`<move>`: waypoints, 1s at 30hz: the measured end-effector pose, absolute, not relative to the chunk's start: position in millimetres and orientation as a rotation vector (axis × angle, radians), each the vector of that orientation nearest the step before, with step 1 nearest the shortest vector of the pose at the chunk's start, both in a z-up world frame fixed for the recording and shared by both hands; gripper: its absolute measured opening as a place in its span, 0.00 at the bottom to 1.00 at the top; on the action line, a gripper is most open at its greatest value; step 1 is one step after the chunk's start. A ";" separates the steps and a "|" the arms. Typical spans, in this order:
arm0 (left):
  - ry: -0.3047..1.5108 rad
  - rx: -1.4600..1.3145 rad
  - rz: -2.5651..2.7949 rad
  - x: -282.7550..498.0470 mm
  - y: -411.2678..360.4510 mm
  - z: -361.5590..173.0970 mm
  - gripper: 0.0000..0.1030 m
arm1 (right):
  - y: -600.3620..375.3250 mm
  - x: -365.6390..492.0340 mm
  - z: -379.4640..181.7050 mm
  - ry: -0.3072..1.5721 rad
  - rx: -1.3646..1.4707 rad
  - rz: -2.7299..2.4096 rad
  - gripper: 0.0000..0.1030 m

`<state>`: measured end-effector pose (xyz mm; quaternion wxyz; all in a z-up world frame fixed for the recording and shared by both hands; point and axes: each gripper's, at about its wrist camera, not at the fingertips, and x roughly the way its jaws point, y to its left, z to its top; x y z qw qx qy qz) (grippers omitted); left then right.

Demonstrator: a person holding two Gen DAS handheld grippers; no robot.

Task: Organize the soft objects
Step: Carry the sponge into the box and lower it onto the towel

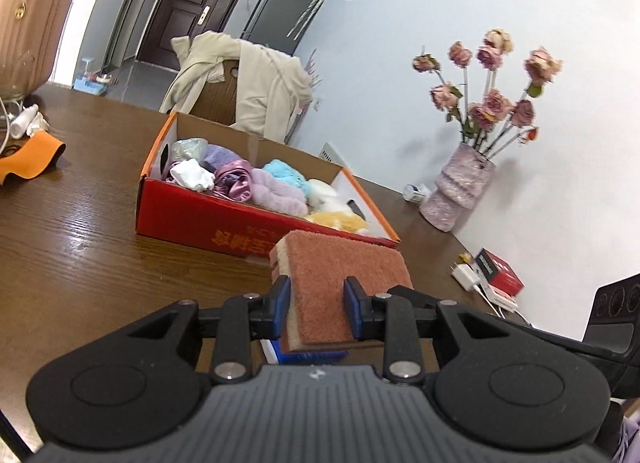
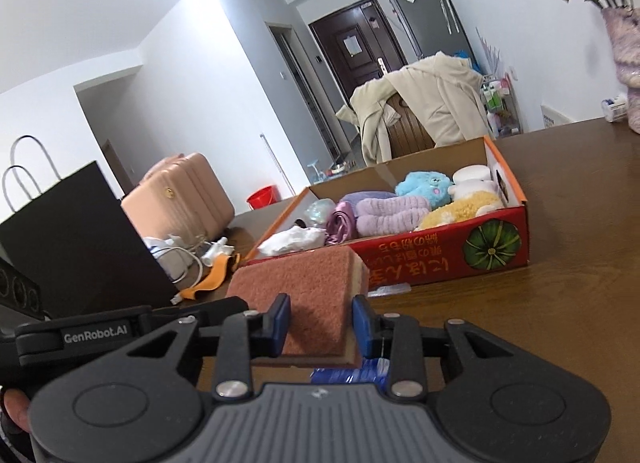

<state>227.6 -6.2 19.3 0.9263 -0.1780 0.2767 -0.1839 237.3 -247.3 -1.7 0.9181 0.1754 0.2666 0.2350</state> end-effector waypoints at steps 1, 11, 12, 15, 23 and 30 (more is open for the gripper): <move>0.562 -0.362 -0.382 219.3 -7.5 21.8 0.29 | -248.0 228.3 -0.2 0.544 0.361 0.481 0.32; 0.512 -0.332 -0.400 188.7 -19.4 37.0 0.28 | -261.4 175.7 14.3 0.500 0.379 0.463 0.31; 0.510 -0.327 -0.399 190.0 -20.0 38.6 0.28 | -262.0 176.5 16.8 0.493 0.373 0.462 0.31; 0.522 -0.329 -0.404 208.6 -21.5 49.1 0.28 | -264.5 182.5 25.3 0.483 0.360 0.457 0.29; 0.679 -0.317 -0.358 333.0 -25.3 87.9 0.28 | -270.8 283.7 62.2 0.594 0.404 0.464 0.25; 0.893 -0.331 -0.268 439.3 -26.9 66.1 0.28 | -266.4 410.6 54.5 0.874 0.484 0.422 0.25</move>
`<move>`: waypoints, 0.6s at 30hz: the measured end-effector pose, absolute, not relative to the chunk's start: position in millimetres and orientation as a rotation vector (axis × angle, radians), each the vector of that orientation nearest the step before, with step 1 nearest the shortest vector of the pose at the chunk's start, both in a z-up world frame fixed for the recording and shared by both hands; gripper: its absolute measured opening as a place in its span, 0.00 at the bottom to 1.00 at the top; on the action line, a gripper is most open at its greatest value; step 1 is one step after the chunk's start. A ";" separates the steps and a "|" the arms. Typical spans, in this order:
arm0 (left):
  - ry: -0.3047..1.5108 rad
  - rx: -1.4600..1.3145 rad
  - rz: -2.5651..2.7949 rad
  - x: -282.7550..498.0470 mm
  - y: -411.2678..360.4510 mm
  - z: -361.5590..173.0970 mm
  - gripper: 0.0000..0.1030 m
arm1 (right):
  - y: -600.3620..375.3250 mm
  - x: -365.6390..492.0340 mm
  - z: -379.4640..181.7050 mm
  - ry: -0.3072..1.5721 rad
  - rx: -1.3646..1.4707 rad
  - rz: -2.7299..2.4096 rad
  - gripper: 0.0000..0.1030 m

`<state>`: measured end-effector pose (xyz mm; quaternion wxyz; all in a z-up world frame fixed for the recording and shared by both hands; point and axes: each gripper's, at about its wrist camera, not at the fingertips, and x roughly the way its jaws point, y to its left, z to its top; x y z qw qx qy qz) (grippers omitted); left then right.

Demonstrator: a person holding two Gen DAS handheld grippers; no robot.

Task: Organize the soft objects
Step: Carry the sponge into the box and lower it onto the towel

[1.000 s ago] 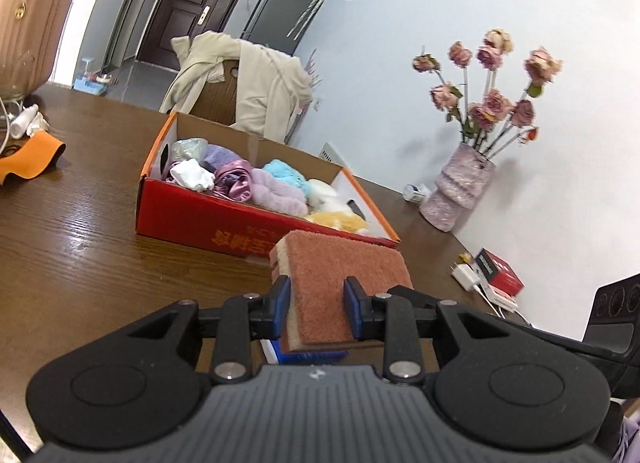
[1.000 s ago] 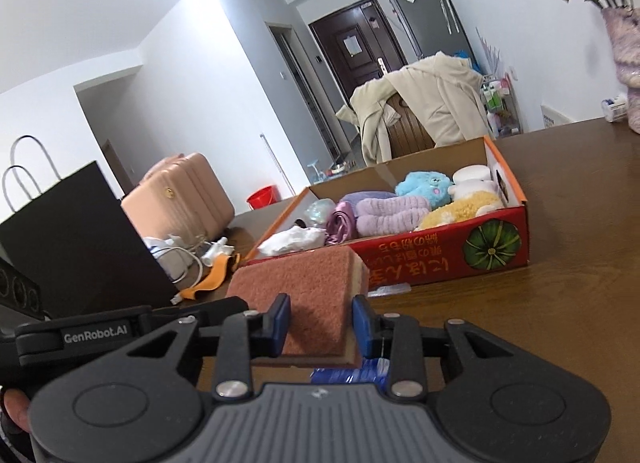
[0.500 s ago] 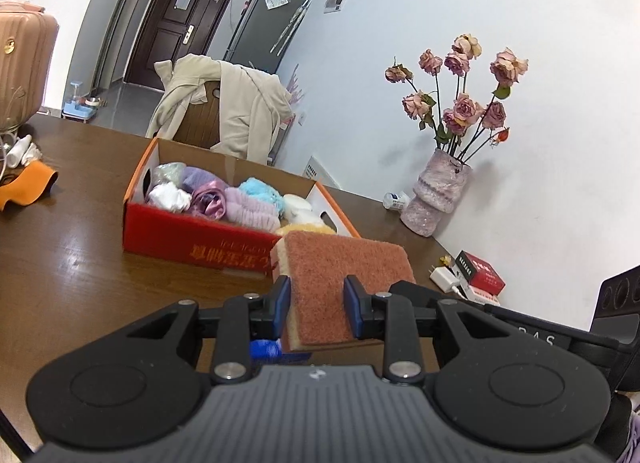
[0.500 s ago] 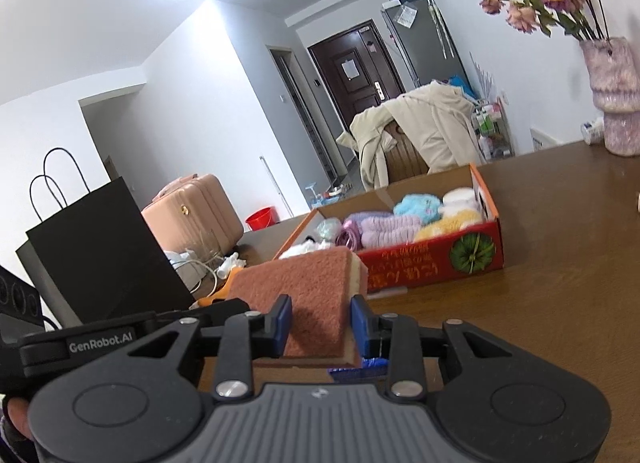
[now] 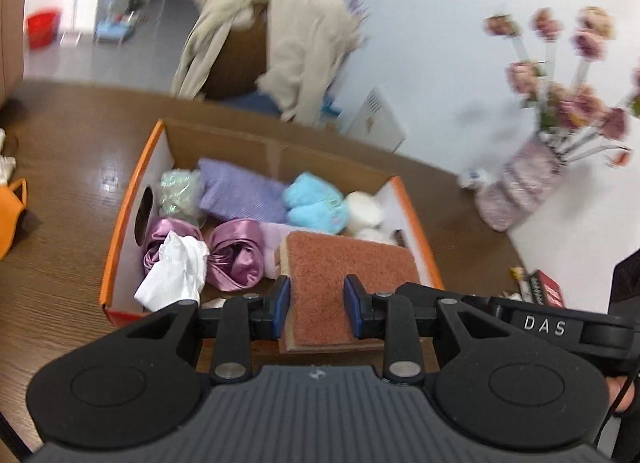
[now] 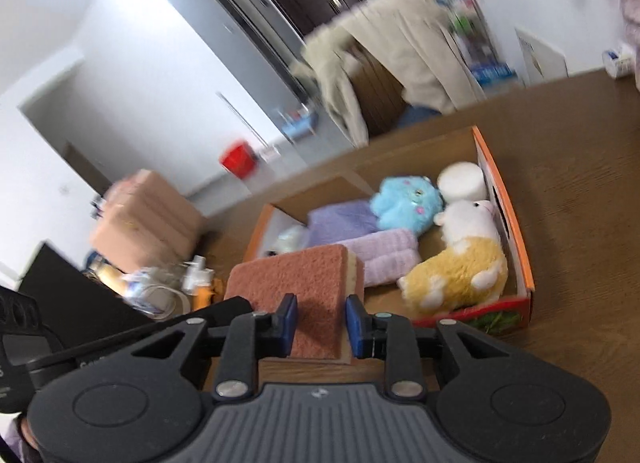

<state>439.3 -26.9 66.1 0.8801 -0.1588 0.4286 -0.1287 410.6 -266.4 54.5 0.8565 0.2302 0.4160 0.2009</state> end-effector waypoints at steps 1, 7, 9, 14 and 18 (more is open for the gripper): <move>0.915 -0.325 -0.258 451.7 -27.6 59.7 0.28 | -264.7 422.1 49.9 0.900 0.485 0.413 0.25; 1.023 -0.292 -0.215 496.6 -27.2 9.8 0.29 | -249.2 483.3 5.8 1.059 0.486 0.351 0.25; 1.039 -0.277 -0.210 501.6 -28.4 -2.3 0.29 | -241.6 495.3 -10.1 1.096 0.463 0.338 0.25; 1.036 -0.283 -0.221 507.4 -23.8 -18.1 0.29 | -230.9 511.4 -36.3 1.137 0.428 0.335 0.26; 1.029 -0.281 -0.233 496.5 -20.8 -15.6 0.30 | -229.4 513.5 -37.3 1.143 0.428 0.350 0.28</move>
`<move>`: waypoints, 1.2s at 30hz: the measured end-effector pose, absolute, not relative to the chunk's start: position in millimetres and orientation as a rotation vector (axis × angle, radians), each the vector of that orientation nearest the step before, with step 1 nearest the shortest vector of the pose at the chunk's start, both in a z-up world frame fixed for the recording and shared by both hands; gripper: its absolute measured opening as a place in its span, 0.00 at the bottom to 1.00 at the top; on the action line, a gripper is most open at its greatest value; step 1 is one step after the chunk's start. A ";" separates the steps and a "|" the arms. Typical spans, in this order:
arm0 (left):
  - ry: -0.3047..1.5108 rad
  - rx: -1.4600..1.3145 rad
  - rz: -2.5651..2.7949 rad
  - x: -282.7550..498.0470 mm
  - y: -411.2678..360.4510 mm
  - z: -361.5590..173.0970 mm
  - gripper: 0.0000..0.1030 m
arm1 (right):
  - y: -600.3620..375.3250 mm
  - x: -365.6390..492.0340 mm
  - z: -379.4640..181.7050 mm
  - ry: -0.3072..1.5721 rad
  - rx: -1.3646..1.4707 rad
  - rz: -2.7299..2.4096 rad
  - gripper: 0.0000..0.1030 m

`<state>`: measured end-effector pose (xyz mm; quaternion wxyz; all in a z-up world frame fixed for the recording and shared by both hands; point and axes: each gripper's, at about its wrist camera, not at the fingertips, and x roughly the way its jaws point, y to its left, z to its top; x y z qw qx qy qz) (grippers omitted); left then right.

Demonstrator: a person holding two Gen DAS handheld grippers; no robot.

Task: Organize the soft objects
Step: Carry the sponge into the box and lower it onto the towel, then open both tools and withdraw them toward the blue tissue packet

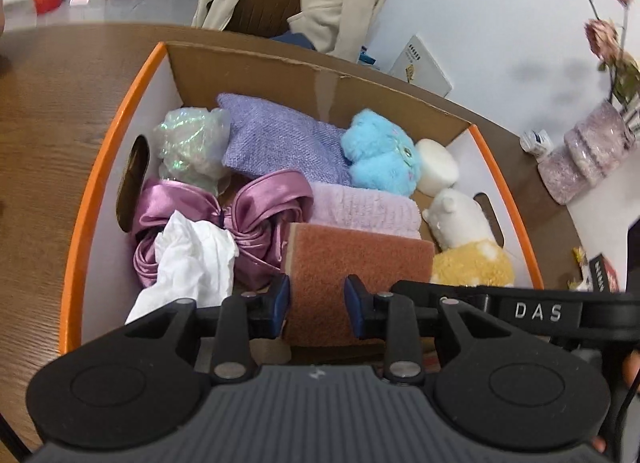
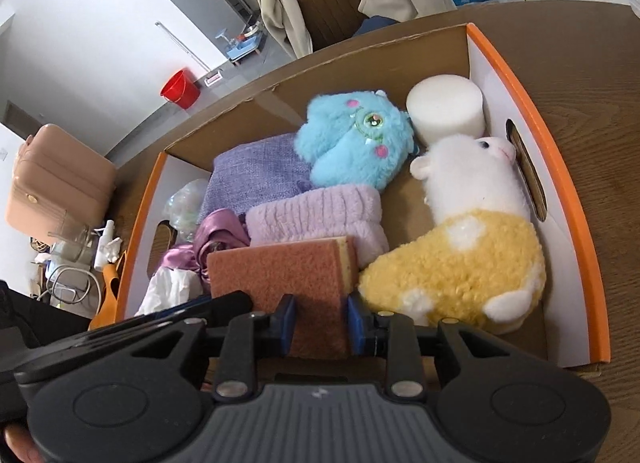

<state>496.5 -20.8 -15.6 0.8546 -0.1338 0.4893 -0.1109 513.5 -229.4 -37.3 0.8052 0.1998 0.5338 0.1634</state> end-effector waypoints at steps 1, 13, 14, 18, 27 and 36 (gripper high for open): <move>1.027 -0.275 -0.233 496.0 -21.4 -16.6 0.30 | -230.3 512.6 -38.0 1.153 0.430 0.357 0.29; 0.881 -0.199 -0.203 456.2 -12.6 23.6 0.58 | -236.5 493.7 -9.7 1.030 0.347 0.368 0.44; 0.849 -0.181 -0.202 445.5 -9.7 33.1 0.60 | -239.4 485.4 0.4 0.996 0.327 0.375 0.46; 0.734 -0.119 -0.165 406.9 -0.4 66.5 0.67 | -254.0 449.0 38.5 0.863 0.217 0.353 0.47; 0.557 -0.045 -0.102 320.2 0.3 101.8 0.75 | -283.8 367.2 91.5 0.682 0.130 0.335 0.57; 0.462 -0.053 -0.080 189.9 -11.6 49.9 0.92 | -281.2 256.5 66.3 0.519 0.123 0.399 0.66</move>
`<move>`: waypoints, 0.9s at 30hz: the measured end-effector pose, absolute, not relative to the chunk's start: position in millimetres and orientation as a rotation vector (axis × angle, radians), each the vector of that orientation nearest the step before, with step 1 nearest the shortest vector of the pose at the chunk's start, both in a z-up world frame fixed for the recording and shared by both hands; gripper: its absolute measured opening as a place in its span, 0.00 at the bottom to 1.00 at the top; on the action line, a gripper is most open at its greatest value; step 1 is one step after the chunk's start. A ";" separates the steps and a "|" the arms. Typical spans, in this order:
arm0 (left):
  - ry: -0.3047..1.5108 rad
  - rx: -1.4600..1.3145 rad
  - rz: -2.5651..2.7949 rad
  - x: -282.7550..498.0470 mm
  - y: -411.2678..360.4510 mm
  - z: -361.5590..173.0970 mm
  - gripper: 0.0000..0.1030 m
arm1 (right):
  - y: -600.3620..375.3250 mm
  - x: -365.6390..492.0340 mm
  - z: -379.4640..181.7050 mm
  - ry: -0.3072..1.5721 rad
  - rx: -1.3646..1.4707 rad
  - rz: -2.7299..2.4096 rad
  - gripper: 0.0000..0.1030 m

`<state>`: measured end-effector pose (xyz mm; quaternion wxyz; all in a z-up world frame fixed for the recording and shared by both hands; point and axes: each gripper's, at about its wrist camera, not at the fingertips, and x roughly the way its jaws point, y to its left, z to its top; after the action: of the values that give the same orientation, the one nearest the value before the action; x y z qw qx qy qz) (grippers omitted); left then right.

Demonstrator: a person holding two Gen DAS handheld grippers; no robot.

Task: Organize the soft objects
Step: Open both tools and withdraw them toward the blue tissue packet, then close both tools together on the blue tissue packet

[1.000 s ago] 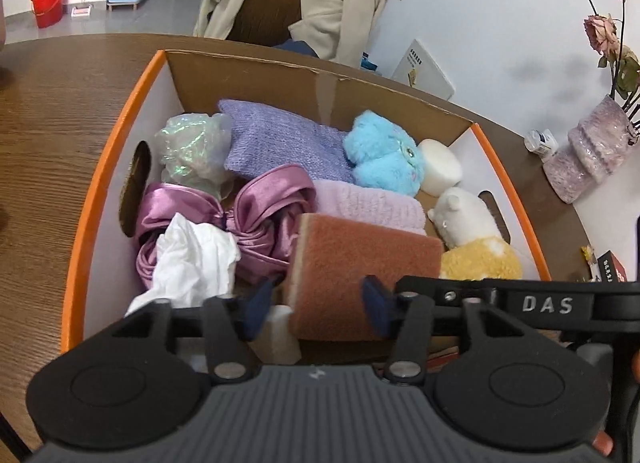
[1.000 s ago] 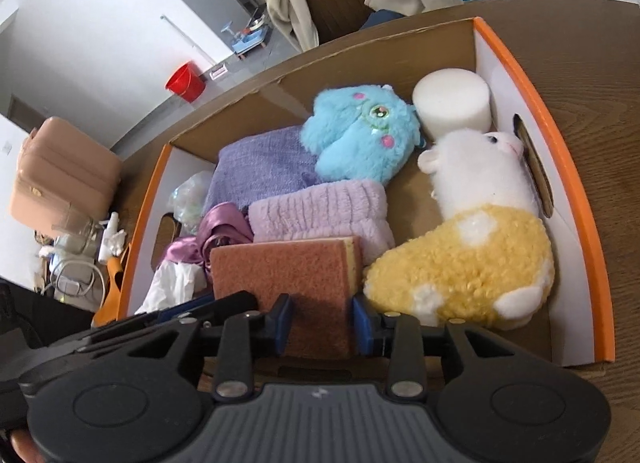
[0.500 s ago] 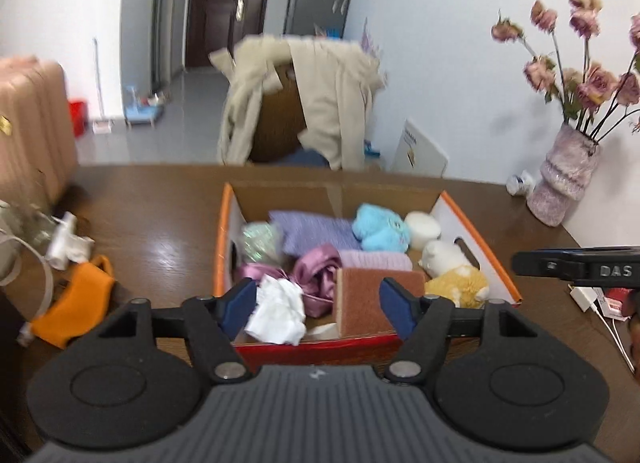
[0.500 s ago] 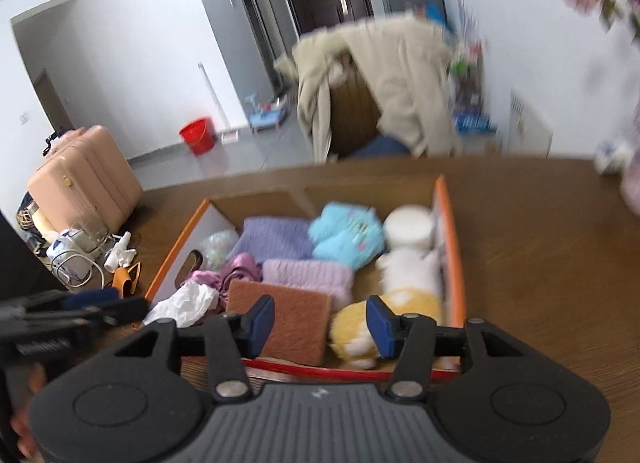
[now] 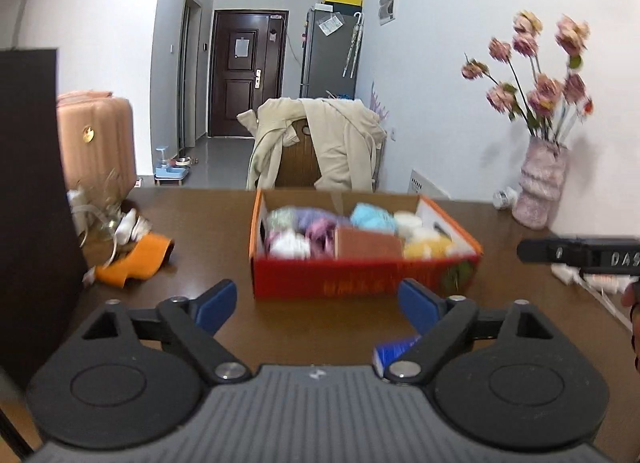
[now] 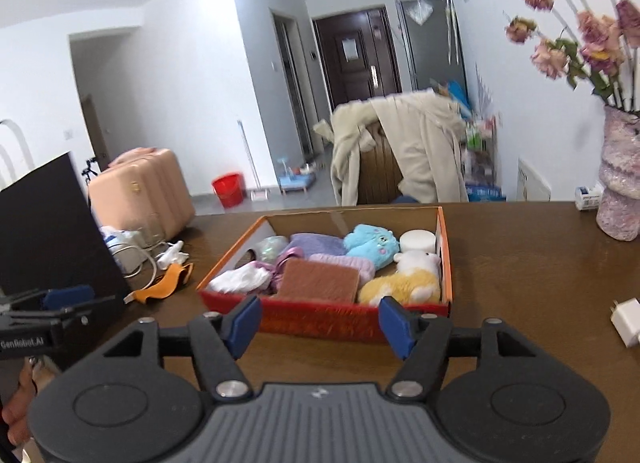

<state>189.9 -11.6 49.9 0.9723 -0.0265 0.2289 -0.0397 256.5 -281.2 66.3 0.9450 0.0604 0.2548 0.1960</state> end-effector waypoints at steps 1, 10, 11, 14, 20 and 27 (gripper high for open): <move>0.468 -0.051 -0.080 179.2 -13.6 41.0 0.93 | -280.1 241.5 60.3 0.490 0.107 0.405 0.69; 0.493 -0.027 -0.056 111.9 -20.7 -8.9 0.96 | -280.0 138.9 1.0 0.435 0.080 0.439 0.84; 0.488 -0.026 -0.051 112.3 -20.8 -8.5 0.96 | -279.0 135.5 -2.3 0.448 0.078 0.442 0.84; 0.475 -0.047 -0.044 115.2 -21.3 -6.3 0.96 | -277.3 131.1 -7.9 0.465 0.048 0.430 0.84; 0.500 -0.051 -0.055 132.9 -26.6 -11.3 0.96 | -278.7 132.4 -19.8 0.487 0.080 0.420 0.83; 0.550 -0.111 -0.101 178.1 -35.0 -19.5 0.85 | -274.5 168.2 -35.3 0.548 0.088 0.424 0.75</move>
<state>178.1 -35.0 -19.5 0.9597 -0.0548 0.2711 -0.0499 168.2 -274.5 -35.3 0.9396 0.0429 0.2683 0.2079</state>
